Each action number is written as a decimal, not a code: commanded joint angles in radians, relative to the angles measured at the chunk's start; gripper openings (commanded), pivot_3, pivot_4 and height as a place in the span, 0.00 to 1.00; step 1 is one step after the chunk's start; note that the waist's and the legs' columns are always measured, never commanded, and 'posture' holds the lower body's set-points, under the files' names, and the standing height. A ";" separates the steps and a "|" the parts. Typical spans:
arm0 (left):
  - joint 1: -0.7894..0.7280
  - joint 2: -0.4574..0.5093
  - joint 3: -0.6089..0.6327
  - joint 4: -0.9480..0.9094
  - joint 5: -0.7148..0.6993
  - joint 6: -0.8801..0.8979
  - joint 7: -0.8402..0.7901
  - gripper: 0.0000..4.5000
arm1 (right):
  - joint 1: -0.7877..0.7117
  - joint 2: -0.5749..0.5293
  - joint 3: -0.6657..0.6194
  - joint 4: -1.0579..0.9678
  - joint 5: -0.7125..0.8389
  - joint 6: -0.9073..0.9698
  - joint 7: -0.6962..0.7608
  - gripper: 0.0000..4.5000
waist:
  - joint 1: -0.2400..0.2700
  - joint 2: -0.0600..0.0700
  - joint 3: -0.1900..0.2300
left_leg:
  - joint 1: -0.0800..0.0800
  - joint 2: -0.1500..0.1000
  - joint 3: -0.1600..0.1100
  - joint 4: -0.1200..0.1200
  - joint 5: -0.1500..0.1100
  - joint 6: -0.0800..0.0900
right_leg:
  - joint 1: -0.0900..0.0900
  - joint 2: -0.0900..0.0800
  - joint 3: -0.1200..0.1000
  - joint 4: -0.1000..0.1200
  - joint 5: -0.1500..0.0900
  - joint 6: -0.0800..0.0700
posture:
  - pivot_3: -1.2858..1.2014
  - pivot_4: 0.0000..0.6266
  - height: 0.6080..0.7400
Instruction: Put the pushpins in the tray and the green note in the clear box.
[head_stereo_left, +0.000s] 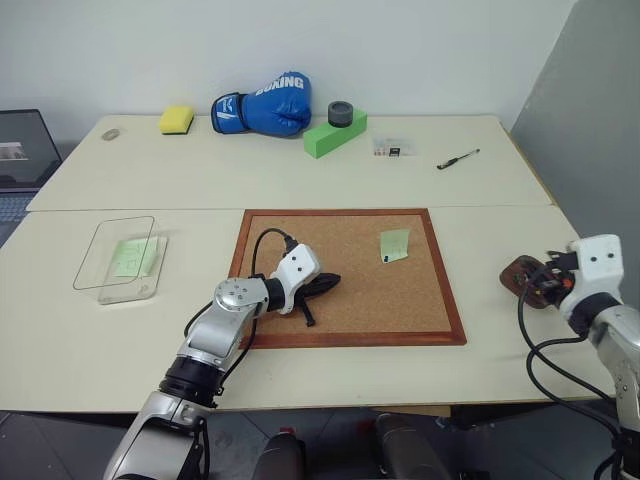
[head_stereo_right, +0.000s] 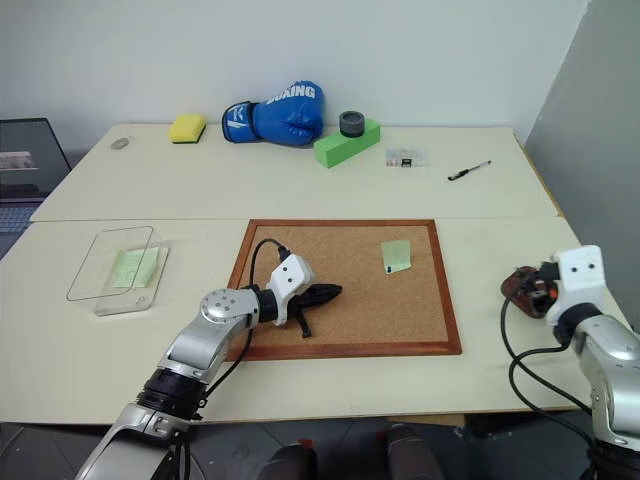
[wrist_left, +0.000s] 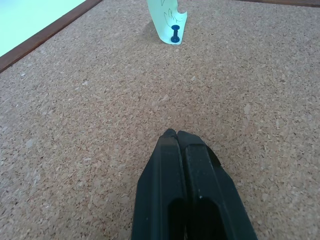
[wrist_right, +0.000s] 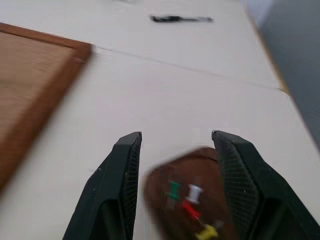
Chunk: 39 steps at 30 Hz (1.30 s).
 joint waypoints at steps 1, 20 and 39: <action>0.016 0.010 -0.020 0.071 0.045 0.033 0.013 0.00 | -0.036 0.047 0.114 -0.076 0.053 0.011 0.033 0.53 | 0.000 0.000 0.000 | 0.000 0.000 0.000 0.000 0.000 0.000 | 0.000 0.000 0.000 0.000 0.000 0.000 | 0.52 0.24 1.00; 0.030 0.015 -0.014 0.049 0.041 0.046 0.019 0.00 | -0.273 0.236 0.414 0.310 -0.112 -0.182 0.016 0.53 | 0.000 0.000 0.000 | -0.001 0.000 0.000 -0.001 0.000 0.000 | 0.000 0.000 -0.001 0.001 0.000 0.000 | 0.52 0.24 1.00; 0.041 0.017 -0.011 0.037 0.041 0.050 0.025 0.00 | -0.368 0.271 0.413 0.551 -0.161 -0.296 0.051 0.43 | 0.000 0.000 0.000 | 0.000 0.000 0.000 -0.001 0.000 0.000 | 0.000 0.000 -0.001 0.001 0.003 0.005 | 0.52 0.24 1.00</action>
